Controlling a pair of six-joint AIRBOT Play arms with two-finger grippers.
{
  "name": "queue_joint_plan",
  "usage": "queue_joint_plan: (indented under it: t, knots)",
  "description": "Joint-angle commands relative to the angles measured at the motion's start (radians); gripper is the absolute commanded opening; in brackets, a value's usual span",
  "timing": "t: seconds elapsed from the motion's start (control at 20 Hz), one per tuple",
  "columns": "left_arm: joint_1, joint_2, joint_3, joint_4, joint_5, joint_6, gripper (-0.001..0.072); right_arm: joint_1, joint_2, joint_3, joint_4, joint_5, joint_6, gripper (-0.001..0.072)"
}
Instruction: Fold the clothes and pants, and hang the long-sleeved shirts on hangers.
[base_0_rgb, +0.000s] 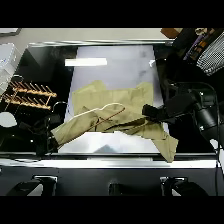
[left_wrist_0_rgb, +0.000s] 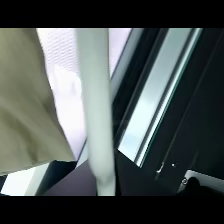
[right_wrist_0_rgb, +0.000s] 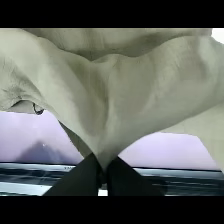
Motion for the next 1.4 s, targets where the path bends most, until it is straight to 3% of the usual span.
queue_joint_plan:
  t: [0.0, 0.45, 0.95, 1.2, 1.35]
  knots:
    - [-0.006, 0.042, -0.062, 0.011, 0.002, -0.001, 0.0018, 0.001, 0.0, 0.001, 0.001, 0.008, 0.014, 0.003]
    - [-0.115, 0.022, -0.063, 0.012, 0.127, 0.0, 0.0018, 0.001, 0.0, 0.001, 0.002, 0.011, 0.014, 0.003]
    - [-0.215, -0.008, -0.063, 0.011, 0.155, -0.024, 0.0019, 0.001, 0.0, 0.001, 0.002, 0.013, 0.014, 0.003]
    - [-0.309, -0.084, -0.063, 0.023, 0.258, -0.146, 0.0018, 0.001, 0.0, 0.001, 0.005, 0.013, 0.014, 0.003]
    - [-0.341, -0.11, -0.062, 0.022, 0.304, -0.152, 0.0019, 0.001, 0.001, 0.001, 0.009, 0.01, 0.014, 0.003]
